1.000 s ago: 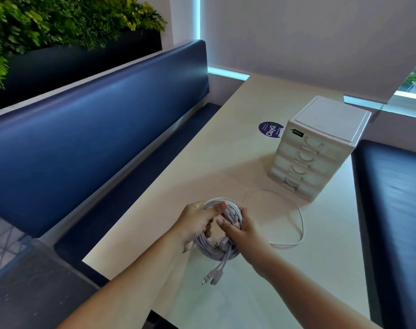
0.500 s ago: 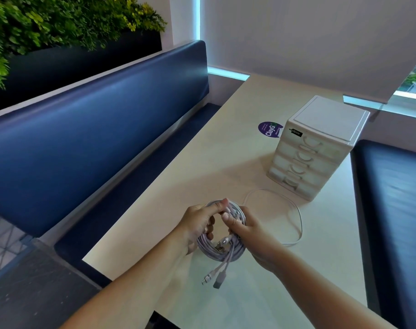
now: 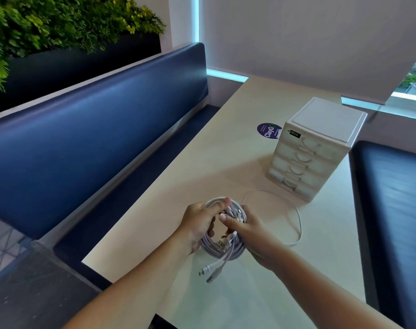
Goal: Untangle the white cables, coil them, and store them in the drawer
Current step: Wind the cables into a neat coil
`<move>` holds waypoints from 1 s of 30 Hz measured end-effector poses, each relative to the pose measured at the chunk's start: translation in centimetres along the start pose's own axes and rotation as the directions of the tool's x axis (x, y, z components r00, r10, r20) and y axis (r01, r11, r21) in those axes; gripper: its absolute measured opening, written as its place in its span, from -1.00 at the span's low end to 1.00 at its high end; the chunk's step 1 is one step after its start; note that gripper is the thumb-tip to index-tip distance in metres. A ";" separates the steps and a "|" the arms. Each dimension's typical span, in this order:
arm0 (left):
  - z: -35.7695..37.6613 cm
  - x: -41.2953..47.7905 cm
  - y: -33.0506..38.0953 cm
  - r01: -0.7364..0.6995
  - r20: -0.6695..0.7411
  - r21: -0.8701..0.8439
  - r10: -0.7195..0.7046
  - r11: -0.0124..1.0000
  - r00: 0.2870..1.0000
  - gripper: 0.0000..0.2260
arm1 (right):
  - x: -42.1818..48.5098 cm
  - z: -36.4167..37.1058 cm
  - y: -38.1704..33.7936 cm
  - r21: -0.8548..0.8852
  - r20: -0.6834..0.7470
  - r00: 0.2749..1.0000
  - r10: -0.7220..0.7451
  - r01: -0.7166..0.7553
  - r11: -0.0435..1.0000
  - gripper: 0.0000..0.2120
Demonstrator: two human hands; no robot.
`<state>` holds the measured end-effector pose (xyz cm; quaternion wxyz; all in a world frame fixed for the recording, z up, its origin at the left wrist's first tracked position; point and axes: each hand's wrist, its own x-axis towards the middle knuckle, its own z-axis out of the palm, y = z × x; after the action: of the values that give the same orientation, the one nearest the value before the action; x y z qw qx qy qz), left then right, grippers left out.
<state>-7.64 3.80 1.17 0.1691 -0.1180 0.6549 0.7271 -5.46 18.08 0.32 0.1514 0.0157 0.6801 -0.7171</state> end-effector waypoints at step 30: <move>-0.9 -1.2 0.6 -0.025 0.209 0.185 -0.015 0.982 0.978 -0.80 | 3.0 -4.1 -6.6 -0.844 0.376 0.862 -0.341 0.470 0.257 -0.85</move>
<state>-6.85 2.71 2.02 0.2456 -0.0226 0.6991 0.6712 -10.61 21.68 5.78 -0.0157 -0.2878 0.9294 -0.2306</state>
